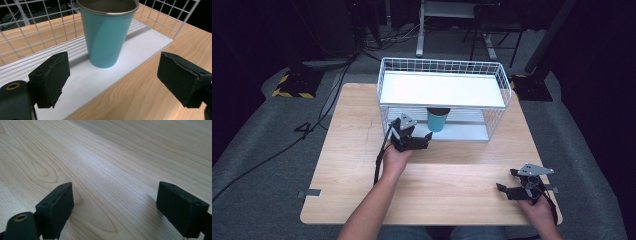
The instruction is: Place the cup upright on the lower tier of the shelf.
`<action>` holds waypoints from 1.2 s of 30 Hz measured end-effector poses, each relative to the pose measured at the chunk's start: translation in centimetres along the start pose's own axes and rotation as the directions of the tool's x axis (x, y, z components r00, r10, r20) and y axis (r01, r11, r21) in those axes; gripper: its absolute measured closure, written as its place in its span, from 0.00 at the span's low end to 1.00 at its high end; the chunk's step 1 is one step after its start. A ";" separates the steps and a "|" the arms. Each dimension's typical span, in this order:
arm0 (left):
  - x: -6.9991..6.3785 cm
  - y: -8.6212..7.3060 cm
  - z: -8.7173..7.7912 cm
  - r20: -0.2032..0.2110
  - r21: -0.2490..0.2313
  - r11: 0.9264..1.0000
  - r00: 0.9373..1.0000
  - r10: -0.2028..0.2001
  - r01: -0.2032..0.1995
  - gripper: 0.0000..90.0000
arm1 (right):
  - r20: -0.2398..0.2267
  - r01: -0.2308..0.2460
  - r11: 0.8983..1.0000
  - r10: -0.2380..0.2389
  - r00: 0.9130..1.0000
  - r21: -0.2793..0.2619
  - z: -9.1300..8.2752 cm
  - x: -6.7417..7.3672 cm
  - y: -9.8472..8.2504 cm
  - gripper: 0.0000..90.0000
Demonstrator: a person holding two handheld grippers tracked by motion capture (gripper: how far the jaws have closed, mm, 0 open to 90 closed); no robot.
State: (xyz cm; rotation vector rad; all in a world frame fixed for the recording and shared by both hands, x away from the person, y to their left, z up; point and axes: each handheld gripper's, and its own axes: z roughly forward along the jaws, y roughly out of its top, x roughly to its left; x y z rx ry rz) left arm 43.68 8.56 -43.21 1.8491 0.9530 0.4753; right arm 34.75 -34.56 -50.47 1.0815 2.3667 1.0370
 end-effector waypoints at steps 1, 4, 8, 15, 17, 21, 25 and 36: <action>-0.1 0.0 -0.5 0.004 -0.004 1.000 1.000 -0.002 0.002 0.13 | 0.000 0.000 1.000 0.000 1.000 0.000 0.0 0.0 0.0 0.16; 0.0 -0.2 -1.8 0.007 -0.004 1.000 1.000 0.002 -0.002 0.14 | 0.000 0.000 1.000 0.000 1.000 0.000 0.0 0.0 0.0 0.16; 0.0 -0.4 -3.0 0.017 -0.005 1.000 1.000 0.005 -0.005 0.14 | 0.000 0.000 1.000 0.000 1.000 0.000 0.0 0.0 0.0 0.16; 0.1 -0.9 -5.9 0.027 -0.021 1.000 1.000 0.005 -0.005 0.14 | 0.000 0.000 1.000 0.000 1.000 0.000 0.0 0.0 0.0 0.16; 0.2 -1.2 -7.1 0.051 -0.020 1.000 0.999 0.005 -0.004 0.14 | 0.000 0.000 1.000 0.000 1.000 0.000 0.0 0.0 0.0 0.16; 0.5 -1.7 -8.8 0.072 -0.017 1.000 0.997 0.015 -0.014 0.14 | 0.000 0.000 1.000 0.000 1.000 0.000 0.0 0.0 0.0 0.16; 0.8 -2.2 -10.2 0.073 -0.020 1.000 0.997 0.008 -0.007 0.14 | 0.000 0.000 1.000 0.000 1.000 0.000 0.0 0.0 0.0 0.16; 1.3 -4.4 -13.0 0.064 0.022 1.000 0.998 0.018 -0.019 0.14 | 0.002 -0.002 1.000 0.002 1.000 0.002 0.0 0.0 0.0 0.16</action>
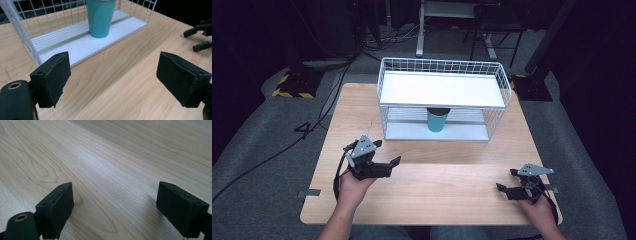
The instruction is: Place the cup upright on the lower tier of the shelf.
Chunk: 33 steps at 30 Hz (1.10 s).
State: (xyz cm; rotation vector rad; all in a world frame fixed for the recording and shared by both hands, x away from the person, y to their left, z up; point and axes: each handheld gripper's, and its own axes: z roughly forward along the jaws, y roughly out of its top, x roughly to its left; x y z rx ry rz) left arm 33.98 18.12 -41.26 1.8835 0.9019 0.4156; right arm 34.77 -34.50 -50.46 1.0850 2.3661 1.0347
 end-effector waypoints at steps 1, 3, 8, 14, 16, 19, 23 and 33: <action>0.0 -0.3 -0.2 0.000 0.002 1.000 1.000 -0.001 0.001 0.14 | 0.000 0.001 1.000 -0.001 1.000 0.000 0.0 0.0 0.0 0.16; 0.1 -0.5 -0.4 0.000 0.010 1.000 1.000 0.000 0.000 0.14 | 0.000 0.000 1.000 0.000 1.000 0.000 0.0 0.0 0.0 0.16; 0.1 -1.5 -1.5 -0.002 0.029 0.999 1.000 0.020 -0.020 0.14 | 0.000 0.000 1.000 0.000 1.000 0.000 0.1 0.0 0.1 0.16; 0.2 -3.0 -3.0 0.000 0.053 0.998 1.000 0.029 -0.029 0.14 | 0.000 0.000 1.000 0.000 1.000 0.000 0.1 0.0 0.1 0.16; 0.4 -4.0 -3.3 0.002 0.074 0.997 1.000 0.018 -0.019 0.14 | 0.000 0.000 1.000 0.000 1.000 0.000 0.1 0.0 0.1 0.16; 0.6 -4.7 -3.4 0.002 0.098 0.995 1.000 0.022 -0.022 0.14 | 0.000 0.000 1.000 0.000 1.000 0.000 0.1 0.0 0.1 0.16; 0.9 -6.5 -3.6 -0.014 0.140 0.990 1.000 0.020 -0.018 0.14 | 0.000 0.001 1.000 -0.001 1.000 0.000 0.1 0.0 0.1 0.16; 1.5 -9.1 -3.3 -0.031 0.205 0.979 0.999 -0.005 0.011 0.14 | 0.000 0.000 1.000 0.000 1.000 0.000 0.1 0.0 0.0 0.16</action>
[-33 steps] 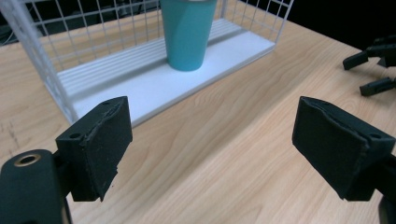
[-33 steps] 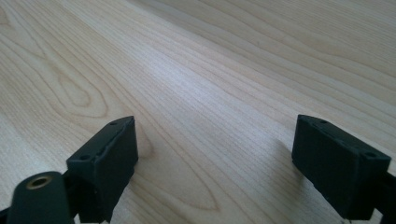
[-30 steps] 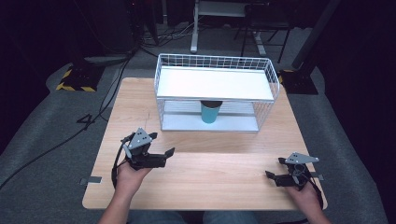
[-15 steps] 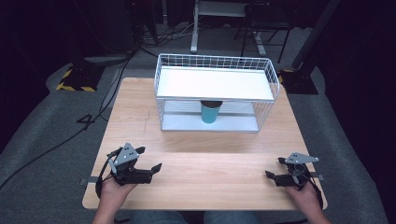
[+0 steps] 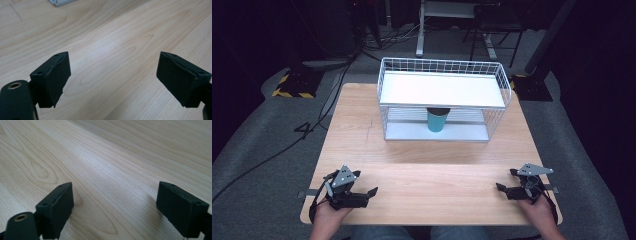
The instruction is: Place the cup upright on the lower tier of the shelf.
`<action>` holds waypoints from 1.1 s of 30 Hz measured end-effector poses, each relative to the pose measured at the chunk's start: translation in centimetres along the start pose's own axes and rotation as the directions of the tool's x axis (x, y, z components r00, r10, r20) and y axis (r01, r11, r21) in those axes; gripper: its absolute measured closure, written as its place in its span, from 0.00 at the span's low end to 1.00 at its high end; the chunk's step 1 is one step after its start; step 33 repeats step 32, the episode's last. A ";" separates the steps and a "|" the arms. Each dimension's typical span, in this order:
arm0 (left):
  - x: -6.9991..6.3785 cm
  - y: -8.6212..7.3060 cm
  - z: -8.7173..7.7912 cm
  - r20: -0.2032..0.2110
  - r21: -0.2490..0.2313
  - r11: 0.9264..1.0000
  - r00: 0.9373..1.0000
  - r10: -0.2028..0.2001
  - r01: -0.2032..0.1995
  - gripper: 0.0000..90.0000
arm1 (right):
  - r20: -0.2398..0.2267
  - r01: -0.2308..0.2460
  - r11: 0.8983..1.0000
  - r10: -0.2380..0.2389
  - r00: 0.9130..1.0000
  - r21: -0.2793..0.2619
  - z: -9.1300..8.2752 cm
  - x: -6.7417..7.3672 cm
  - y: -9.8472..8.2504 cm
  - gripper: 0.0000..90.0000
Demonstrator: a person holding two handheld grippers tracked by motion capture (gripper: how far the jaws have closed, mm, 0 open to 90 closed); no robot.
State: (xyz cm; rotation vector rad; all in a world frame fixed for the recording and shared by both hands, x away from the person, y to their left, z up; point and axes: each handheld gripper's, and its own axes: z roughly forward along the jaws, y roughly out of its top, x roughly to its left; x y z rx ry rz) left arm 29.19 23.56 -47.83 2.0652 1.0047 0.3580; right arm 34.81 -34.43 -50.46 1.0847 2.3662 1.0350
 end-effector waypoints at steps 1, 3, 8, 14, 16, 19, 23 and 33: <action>0.1 -0.2 0.1 -0.002 0.010 1.000 1.000 -0.003 0.003 0.14 | 0.000 0.000 1.000 0.000 1.000 0.000 0.0 0.0 0.0 0.16; 0.2 -0.7 0.5 -0.005 0.035 0.999 1.000 -0.011 0.012 0.14 | 0.000 0.000 1.000 0.000 1.000 0.000 0.0 0.0 0.0 0.16; 0.3 -1.0 1.1 -0.020 0.087 0.996 1.000 0.004 -0.002 0.14 | 0.001 0.000 1.000 0.000 1.000 0.000 0.0 0.0 0.0 0.16; 0.2 -1.4 2.0 -0.040 0.134 0.991 0.999 0.029 -0.023 0.14 | 0.001 0.000 1.000 0.000 1.000 0.000 0.0 0.0 0.0 0.16; 0.3 -1.4 2.0 -0.047 0.125 0.992 0.998 0.029 -0.023 0.14 | 0.001 0.000 1.000 0.000 1.000 0.000 0.0 0.0 0.0 0.16; 0.4 -1.5 2.2 -0.056 0.120 0.992 0.998 0.037 -0.030 0.10 | 0.001 0.000 1.000 0.000 1.000 0.000 0.0 0.0 0.0 0.16; 0.6 -1.5 2.3 -0.056 0.127 0.991 0.997 0.049 -0.042 0.08 | 0.002 0.000 1.000 0.000 1.000 0.000 0.0 0.0 0.0 0.16; 0.6 -1.5 2.3 -0.056 0.126 0.991 0.998 0.042 -0.034 0.08 | 0.003 -0.004 1.000 0.004 1.000 0.000 0.0 0.1 0.0 0.17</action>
